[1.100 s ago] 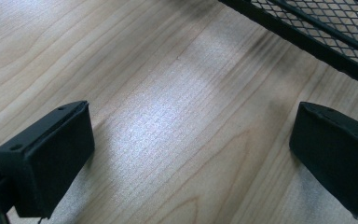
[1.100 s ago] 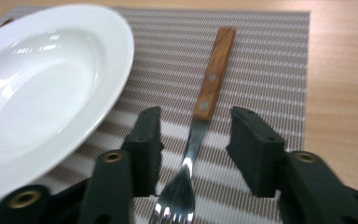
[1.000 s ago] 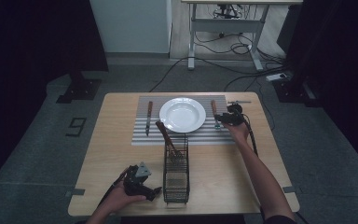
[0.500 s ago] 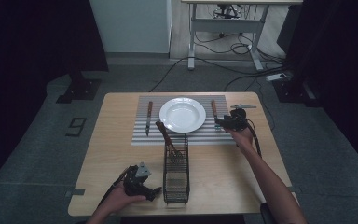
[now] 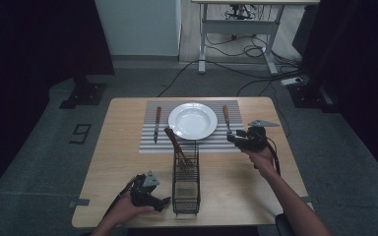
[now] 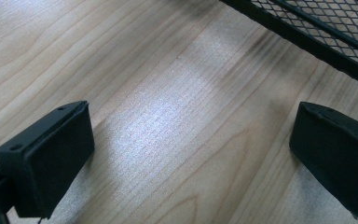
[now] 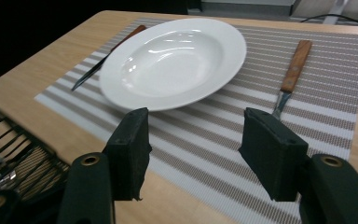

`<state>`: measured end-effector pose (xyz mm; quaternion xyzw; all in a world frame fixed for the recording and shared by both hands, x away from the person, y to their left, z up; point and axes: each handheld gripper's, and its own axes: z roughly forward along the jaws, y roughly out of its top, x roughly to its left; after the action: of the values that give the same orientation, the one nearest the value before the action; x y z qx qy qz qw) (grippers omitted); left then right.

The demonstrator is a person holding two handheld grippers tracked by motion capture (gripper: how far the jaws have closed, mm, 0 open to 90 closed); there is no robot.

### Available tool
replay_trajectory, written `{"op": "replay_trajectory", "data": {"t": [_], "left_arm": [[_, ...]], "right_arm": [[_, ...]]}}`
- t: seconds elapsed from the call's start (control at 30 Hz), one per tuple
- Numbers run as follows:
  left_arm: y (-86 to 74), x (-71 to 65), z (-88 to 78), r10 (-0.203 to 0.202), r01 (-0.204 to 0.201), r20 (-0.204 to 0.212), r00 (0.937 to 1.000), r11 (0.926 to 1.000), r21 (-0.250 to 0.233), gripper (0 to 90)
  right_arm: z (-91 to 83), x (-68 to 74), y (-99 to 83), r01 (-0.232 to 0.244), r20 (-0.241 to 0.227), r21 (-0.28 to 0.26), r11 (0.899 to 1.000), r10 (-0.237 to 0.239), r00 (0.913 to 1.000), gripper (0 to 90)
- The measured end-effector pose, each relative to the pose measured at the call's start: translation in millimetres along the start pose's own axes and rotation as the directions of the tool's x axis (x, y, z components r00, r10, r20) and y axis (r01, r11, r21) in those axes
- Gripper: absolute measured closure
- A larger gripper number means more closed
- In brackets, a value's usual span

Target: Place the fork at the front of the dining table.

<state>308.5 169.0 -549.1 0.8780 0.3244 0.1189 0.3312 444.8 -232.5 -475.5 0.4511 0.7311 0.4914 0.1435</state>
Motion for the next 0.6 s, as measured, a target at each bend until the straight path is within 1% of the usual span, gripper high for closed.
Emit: {"op": "replay_trajectory", "data": {"t": [0.23,0.4,0.53,0.57,0.6], "left_arm": [[0.0,0.1,0.0,0.000,0.000,0.001,1.0000,1.0000,0.000,0.0],[0.0,0.0,0.0,0.000,0.000,0.000,1.0000,1.0000,0.000,0.0],[0.0,0.0,0.0,0.000,0.000,0.000,1.0000,1.0000,0.000,0.0],[0.0,0.1,0.0,0.000,0.000,0.000,1.0000,1.0000,0.000,0.0],[0.0,0.0,0.0,0.000,0.000,0.001,1.0000,1.0000,0.000,0.0]], "right_arm": [[-21.6,15.4,-13.0,0.025,-0.039,0.002,1.000,-0.025,0.9989,40.8],[-33.1,28.3,-23.7,0.056,-0.069,0.004,0.998,-0.056,0.9961,39.7],[-38.9,37.2,-35.5,0.066,-0.104,0.028,0.997,-0.063,0.9926,39.4],[-39.1,39.6,-39.4,0.073,-0.112,0.037,0.997,-0.069,0.9913,39.4],[-38.1,44.4,-47.5,0.090,-0.122,0.059,0.994,-0.082,0.9891,39.4]]}}
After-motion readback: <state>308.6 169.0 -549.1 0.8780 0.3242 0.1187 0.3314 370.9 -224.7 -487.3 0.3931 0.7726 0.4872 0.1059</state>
